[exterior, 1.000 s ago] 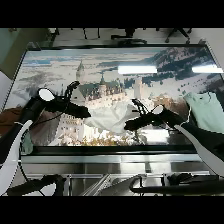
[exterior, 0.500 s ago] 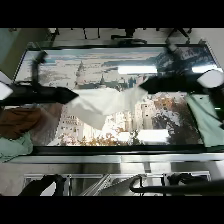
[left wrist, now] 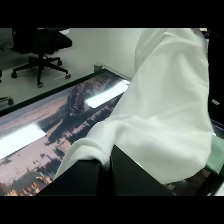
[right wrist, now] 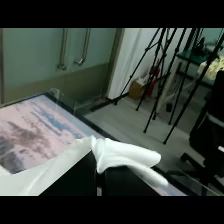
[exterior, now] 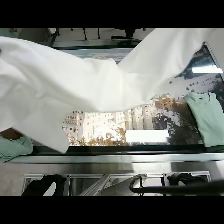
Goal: Fold the shirts.
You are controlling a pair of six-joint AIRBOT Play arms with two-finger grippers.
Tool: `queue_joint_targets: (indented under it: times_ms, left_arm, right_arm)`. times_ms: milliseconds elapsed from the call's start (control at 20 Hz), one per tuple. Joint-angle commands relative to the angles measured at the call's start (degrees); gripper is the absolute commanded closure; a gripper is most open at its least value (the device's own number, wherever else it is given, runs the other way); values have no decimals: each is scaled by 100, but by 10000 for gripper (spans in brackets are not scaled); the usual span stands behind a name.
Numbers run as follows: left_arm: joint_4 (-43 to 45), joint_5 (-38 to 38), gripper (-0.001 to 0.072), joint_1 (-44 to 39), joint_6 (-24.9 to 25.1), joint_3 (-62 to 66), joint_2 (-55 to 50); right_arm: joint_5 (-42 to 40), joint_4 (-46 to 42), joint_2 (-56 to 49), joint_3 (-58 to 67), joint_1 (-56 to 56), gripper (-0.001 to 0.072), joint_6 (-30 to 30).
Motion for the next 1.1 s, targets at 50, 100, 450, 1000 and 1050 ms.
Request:
queue_joint_targets:
  times_ms: [50, 100, 450, 1000, 1050]
  left_arm:
    - [28, -1338, 695, 437, -367, 431, -501]
    - [28, -1659, 694, 501, -385, 428, -763]
    - [35, -1161, 689, 164, 358, -1532, -2704]
    - [37, -474, 6, 1296, 356, -1200, -5313]
    - [39, -793, 6, 1478, 238, -1207, -5294]
  right_arm:
    - [509, -1182, -164, 181, -4, 693, 756]
    - [734, -1414, -297, 48, -4, 693, 938]
    - [970, -992, -1930, -2057, -2, 692, 1119]
    - [-470, -1150, -4249, -2824, -7, 693, 1117]
    - [-511, -1209, -4240, -2815, -11, 693, 1119]
